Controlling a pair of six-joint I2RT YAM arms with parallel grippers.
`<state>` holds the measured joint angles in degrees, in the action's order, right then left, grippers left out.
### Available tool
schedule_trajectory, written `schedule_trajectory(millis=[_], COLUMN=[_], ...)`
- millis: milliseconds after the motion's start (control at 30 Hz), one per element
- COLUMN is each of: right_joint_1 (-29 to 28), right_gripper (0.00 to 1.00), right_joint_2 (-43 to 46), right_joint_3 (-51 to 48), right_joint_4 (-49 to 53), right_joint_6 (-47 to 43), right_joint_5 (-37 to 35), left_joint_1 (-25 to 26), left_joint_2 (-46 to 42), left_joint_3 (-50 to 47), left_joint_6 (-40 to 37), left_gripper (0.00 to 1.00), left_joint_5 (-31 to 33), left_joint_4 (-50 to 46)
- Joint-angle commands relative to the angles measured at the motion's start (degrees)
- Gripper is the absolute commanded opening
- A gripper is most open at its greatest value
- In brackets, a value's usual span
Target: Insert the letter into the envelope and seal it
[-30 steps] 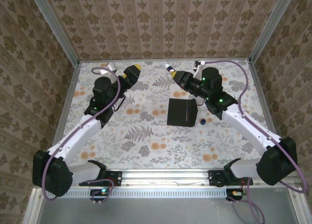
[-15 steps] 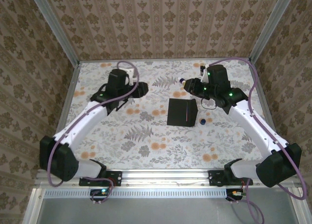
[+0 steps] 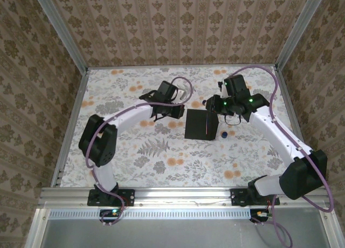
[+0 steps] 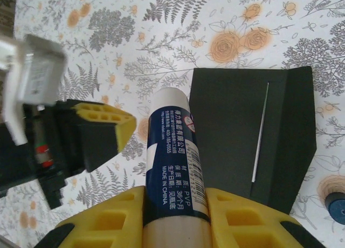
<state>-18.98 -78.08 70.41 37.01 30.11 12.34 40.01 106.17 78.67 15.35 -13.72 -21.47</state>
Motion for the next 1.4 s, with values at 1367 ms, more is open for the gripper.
schedule_trajectory(millis=[1367], right_joint_1=[1.12], right_gripper=[0.16], right_joint_2=[-14.27], right_joint_3=[-4.13], right_joint_4=[4.64], right_joint_6=[-5.17], right_joint_5=[0.61], left_joint_1=[-0.95], left_joint_2=[20.22], left_joint_3=[6.81], left_joint_6=[7.38], left_gripper=[0.0], left_joint_5=[-0.78], left_joint_4=[15.32])
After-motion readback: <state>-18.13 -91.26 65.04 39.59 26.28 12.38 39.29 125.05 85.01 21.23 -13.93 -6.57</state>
